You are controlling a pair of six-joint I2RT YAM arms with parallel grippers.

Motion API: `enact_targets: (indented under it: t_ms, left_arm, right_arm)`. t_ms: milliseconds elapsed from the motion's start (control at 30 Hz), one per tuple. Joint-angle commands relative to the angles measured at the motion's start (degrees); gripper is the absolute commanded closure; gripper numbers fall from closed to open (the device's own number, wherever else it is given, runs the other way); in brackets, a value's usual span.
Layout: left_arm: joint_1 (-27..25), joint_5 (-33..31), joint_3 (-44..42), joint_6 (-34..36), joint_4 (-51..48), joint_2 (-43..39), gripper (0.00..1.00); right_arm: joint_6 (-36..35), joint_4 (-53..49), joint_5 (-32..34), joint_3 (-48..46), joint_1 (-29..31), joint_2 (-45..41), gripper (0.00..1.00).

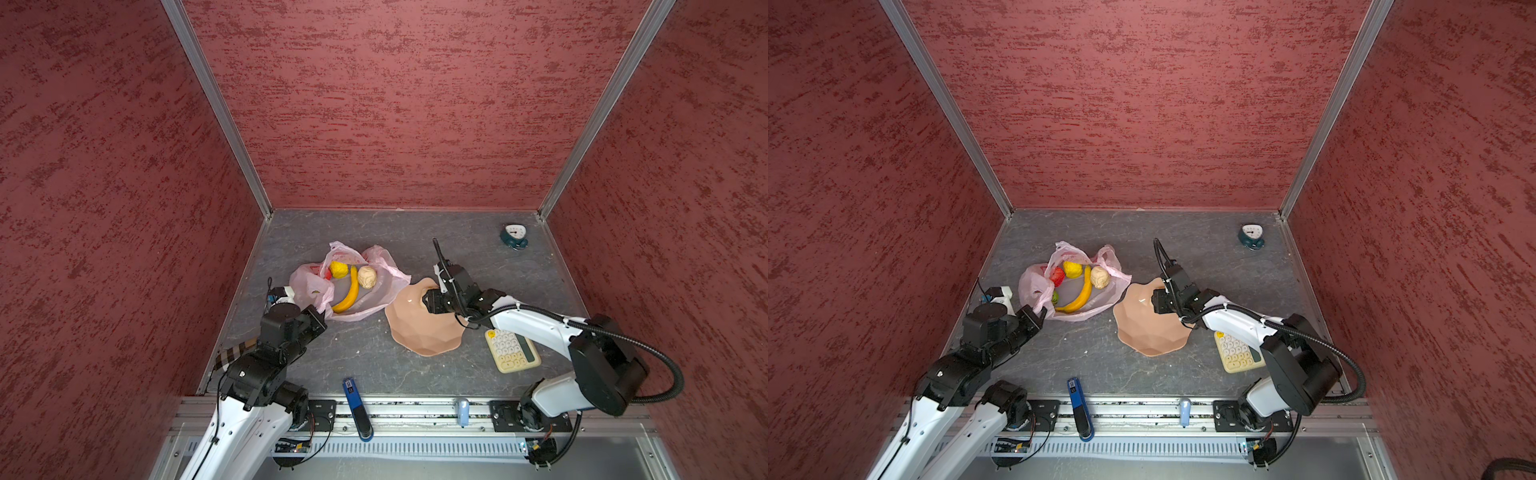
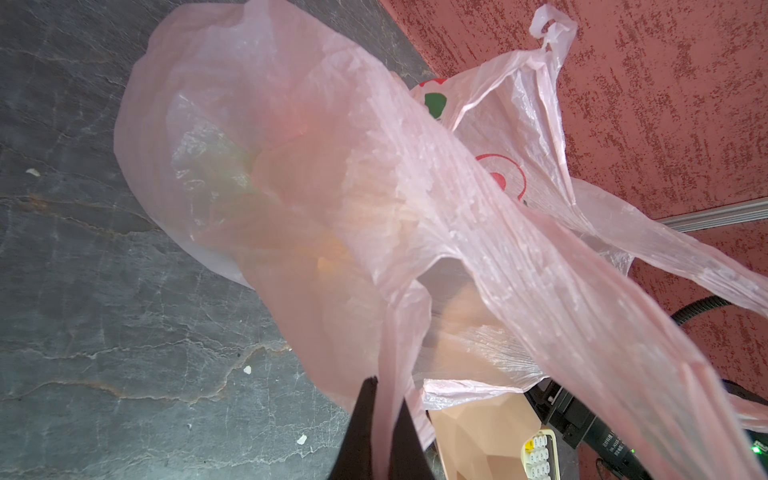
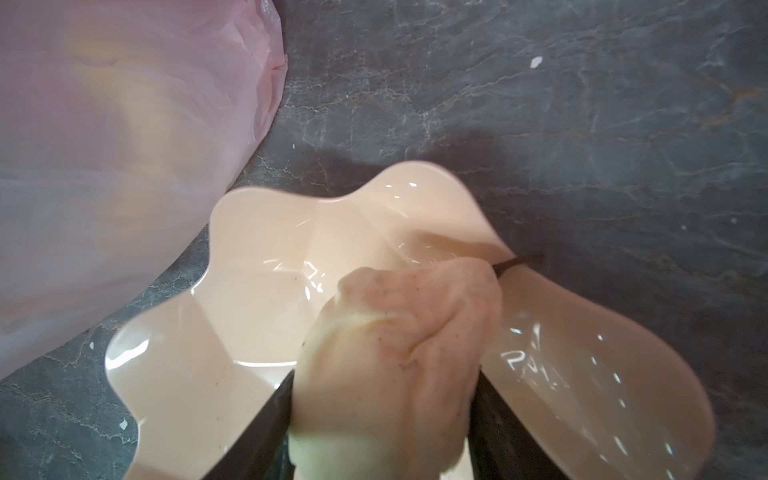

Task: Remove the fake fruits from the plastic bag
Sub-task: 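Lower the pear into the peach bowl and open the right gripper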

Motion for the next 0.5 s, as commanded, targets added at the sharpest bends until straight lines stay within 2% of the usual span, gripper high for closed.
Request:
enact_targets:
  t_ms: [0,467]
  left_arm:
    - [0.17,0.03,-0.04,0.86,0.5,0.5,0.91]
    - [0.2,0.93,-0.86,0.46,1.14,-0.02,0.91]
  right_arm:
    - [2.21,1.85,0.36,-0.37,1.17,-1.12,0.66]
    - [3.38,2.5,-0.76,-0.55,3.69,1.78,0.63]
